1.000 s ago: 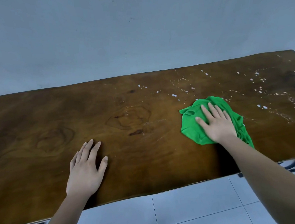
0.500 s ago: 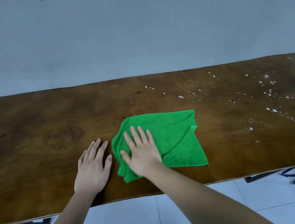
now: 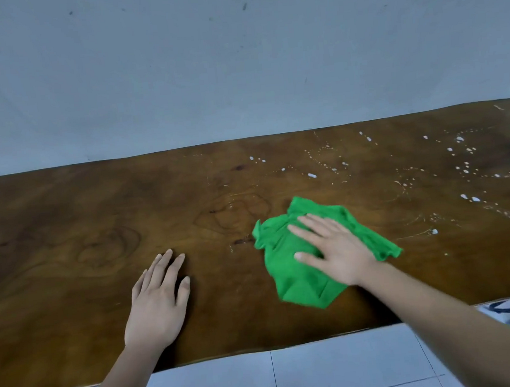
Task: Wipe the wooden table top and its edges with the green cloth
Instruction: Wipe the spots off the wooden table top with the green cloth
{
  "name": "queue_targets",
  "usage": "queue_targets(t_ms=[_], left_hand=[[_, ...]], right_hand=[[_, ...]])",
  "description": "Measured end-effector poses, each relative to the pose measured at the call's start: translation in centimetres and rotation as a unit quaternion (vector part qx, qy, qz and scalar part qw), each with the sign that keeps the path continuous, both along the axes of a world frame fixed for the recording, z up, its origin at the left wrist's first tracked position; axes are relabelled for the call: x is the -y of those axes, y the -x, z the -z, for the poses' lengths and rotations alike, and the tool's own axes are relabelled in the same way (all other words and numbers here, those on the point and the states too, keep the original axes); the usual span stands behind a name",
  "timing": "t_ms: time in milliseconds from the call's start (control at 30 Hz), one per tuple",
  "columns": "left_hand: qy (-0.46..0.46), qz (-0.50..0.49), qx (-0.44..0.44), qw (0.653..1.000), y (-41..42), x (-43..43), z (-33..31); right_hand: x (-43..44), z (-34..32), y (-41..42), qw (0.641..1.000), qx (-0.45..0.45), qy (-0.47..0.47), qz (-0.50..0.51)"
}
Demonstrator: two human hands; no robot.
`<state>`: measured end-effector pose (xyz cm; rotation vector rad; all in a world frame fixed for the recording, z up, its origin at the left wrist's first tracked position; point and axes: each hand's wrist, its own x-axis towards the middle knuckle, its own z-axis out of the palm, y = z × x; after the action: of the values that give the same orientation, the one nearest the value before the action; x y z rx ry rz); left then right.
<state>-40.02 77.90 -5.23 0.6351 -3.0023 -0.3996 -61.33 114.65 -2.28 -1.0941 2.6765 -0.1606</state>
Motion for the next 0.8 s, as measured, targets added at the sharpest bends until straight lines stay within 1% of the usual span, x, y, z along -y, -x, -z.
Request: queue_targets(t_ms=[100,167,300,367,400,467,567,633,733,800], left_hand=[[0.003,0.001,0.001,1.000,0.0,0.1,0.1],[0.009,0.002,0.006,1.000,0.0,0.0,0.1],[0.006,0.003,0.010,1.000,0.1,-0.1,-0.1],[0.007,0.003,0.012,1.000,0.2,-0.1,-0.2],[0.007,0.000,0.014,1.000,0.2,-0.1,-0.2],[0.005,-0.003,0.017,1.000,0.2,-0.1,-0.2],[0.006,0.003,0.011,1.000,0.2,-0.1,-0.2],[0.003,0.005,0.003,1.000,0.1,0.0,-0.1],[-0.004,0.003,-0.011,1.000,0.0,0.0,0.0],[-0.008,0.003,-0.011,1.000,0.0,0.1,0.1]], right_hand=[[-2.3,0.0,5.1,0.995,-0.021,-0.009,0.099],[-2.3,0.2,8.0,0.987,-0.026,-0.008,0.160],[1.8,0.8,11.3,0.956,-0.026,-0.015,0.291],[5.6,0.6,11.3,0.947,-0.024,-0.025,0.321],[7.7,0.4,10.8,0.950,-0.024,-0.030,0.309],[11.9,0.1,8.6,0.969,-0.026,-0.033,0.244],[16.7,-0.2,3.3,0.992,-0.025,-0.038,0.114],[18.2,-0.2,-0.7,0.999,-0.020,-0.041,0.018],[16.9,0.1,-5.7,0.990,-0.012,-0.027,-0.141],[14.8,0.3,-6.4,0.974,-0.009,-0.003,-0.227]])
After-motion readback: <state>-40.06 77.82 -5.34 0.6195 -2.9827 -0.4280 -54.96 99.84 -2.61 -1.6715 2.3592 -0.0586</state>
